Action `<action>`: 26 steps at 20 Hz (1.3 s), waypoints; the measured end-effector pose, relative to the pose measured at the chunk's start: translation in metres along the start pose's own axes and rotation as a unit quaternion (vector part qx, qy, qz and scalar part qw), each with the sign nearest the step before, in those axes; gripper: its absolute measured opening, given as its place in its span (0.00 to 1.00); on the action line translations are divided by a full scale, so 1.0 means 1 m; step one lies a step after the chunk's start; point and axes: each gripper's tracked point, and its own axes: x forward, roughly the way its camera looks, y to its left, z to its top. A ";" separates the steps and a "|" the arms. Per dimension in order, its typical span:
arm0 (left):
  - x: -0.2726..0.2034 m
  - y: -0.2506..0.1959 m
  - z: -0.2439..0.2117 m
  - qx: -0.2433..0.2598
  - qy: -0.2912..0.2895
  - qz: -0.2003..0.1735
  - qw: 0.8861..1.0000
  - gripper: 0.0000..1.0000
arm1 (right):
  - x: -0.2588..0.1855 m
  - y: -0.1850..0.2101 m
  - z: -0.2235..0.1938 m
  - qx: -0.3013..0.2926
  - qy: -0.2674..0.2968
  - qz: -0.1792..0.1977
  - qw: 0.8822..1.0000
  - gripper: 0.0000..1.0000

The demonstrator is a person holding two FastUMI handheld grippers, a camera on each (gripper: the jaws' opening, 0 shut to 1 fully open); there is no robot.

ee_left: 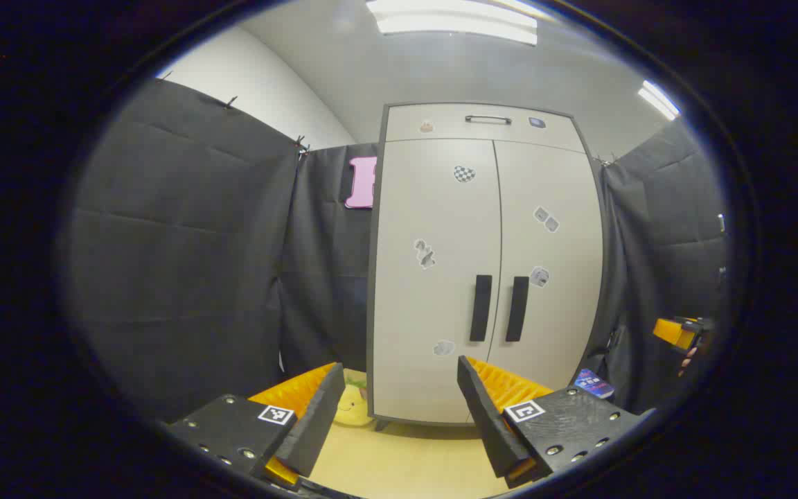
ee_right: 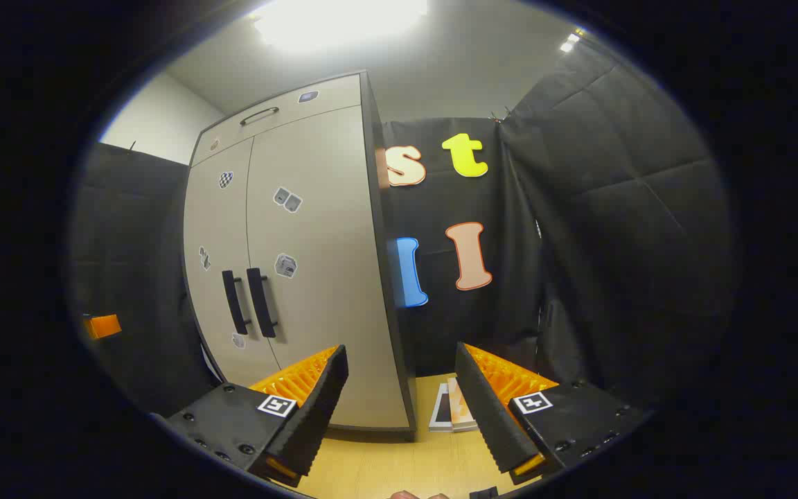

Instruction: Open the right door of the double-door shoe cabinet with the right hand, and open the left door with the left hand.

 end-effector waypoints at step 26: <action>0.027 0.073 -0.028 0.055 -0.051 -0.046 0.996 0.95 | 0.025 0.110 0.014 -0.008 -0.006 -0.051 0.999 0.98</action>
